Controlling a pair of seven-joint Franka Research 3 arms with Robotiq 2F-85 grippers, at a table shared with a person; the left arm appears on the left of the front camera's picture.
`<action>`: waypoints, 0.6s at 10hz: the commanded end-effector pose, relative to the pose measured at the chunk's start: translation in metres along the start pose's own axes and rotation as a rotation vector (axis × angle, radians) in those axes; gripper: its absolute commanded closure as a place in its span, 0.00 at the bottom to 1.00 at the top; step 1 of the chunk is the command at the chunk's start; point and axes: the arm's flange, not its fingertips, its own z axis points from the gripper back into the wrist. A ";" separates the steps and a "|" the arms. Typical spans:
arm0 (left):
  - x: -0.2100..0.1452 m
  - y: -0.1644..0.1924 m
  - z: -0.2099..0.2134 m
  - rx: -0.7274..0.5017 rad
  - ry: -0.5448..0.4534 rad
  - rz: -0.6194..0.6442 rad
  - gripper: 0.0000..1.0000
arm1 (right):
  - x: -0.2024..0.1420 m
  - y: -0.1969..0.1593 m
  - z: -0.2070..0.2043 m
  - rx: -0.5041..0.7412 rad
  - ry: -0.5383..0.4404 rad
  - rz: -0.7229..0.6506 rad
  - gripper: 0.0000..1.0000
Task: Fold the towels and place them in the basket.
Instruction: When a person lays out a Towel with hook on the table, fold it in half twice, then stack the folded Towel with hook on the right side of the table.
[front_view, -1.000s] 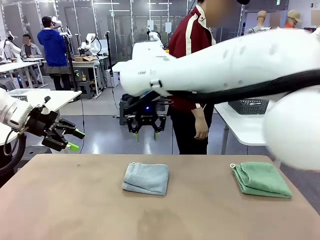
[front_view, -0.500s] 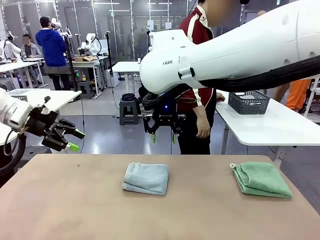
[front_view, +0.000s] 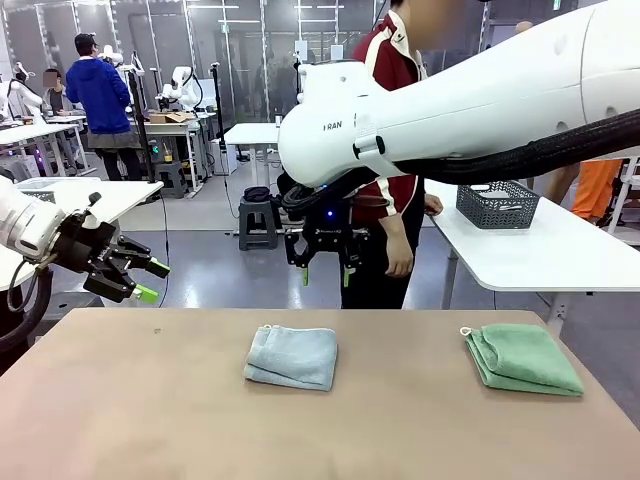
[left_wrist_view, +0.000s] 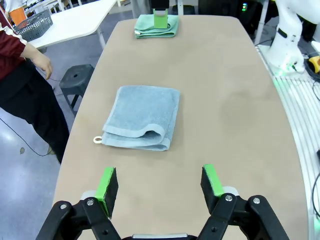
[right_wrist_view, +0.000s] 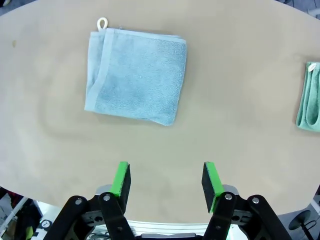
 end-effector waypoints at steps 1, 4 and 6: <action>0.000 0.000 0.000 0.005 -0.004 0.001 0.15 | 0.001 0.000 0.001 -0.011 0.001 0.007 0.28; 0.000 0.000 0.000 0.005 -0.004 0.001 0.15 | 0.001 0.000 0.001 -0.011 0.001 0.007 0.28; 0.000 0.000 0.000 0.005 -0.004 0.001 0.15 | 0.001 0.000 0.001 -0.011 0.001 0.007 0.28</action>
